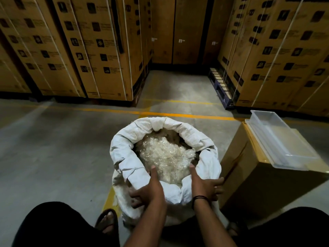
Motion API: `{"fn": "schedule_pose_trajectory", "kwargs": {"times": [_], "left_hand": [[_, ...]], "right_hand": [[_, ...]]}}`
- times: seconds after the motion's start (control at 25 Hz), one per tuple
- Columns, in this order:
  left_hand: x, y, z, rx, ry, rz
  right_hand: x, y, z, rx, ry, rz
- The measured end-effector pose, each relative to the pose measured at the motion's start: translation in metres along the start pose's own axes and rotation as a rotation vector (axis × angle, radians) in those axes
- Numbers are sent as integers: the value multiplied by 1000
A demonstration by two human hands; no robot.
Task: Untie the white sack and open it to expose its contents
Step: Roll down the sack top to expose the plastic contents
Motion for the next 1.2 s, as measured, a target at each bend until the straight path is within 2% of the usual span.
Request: {"fn": "schedule_pose_trajectory", "kwargs": {"times": [0.08, 0.16, 0.2, 0.28, 0.32, 0.4, 0.44, 0.56, 0.64, 0.76, 0.8, 0.88, 0.92, 1.0, 1.08, 1.2], "left_hand": [[2, -2, 28, -185, 43, 87], [4, 0, 46, -317, 159, 350], [2, 5, 52, -348, 182, 416], [1, 4, 53, -318, 208, 434], [3, 6, 47, -280, 211, 504], [10, 9, 40, -355, 272, 706], [12, 11, 37, -366, 293, 755], [3, 16, 32, -308, 507, 796], [-2, 21, 38, -274, 597, 867], [2, 16, 38, -214, 645, 854], [3, 16, 34, -185, 659, 833], [9, 12, 31, -163, 642, 772], [9, 13, 31, -175, 616, 761], [11, 19, 32, -185, 543, 764], [10, 18, 28, -176, 401, 681], [0, -12, 21, -134, 96, 276]], "right_hand": [[5, 15, -14, 91, 2, 35], [13, 8, -37, 251, -139, 122], [14, 7, -41, 308, -263, 179], [22, -1, -51, 358, -476, 281], [19, 7, -42, 363, -563, 331], [11, 16, -22, 355, -752, 481], [4, 20, -12, 356, -834, 517], [-6, 19, -10, 370, -1119, 516], [-1, 21, -23, 312, -1174, 404], [8, 11, -24, 211, -1085, 301], [11, 11, -17, 185, -932, 292], [7, 19, -2, 261, -533, 178], [2, 27, 6, 200, -324, 108], [2, 32, 14, 27, -30, 108], [4, 30, 10, 23, 17, 175], [5, 20, 1, 24, -129, 94]]}}
Point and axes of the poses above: each hand's wrist, its own y-axis away from the middle knuckle, its own x-axis out of the palm, z = x × y, the point moved 3 cm from there along -y, towards the middle knuckle, and after that the axes turned 2 degrees about y, right-handed, at the moved point
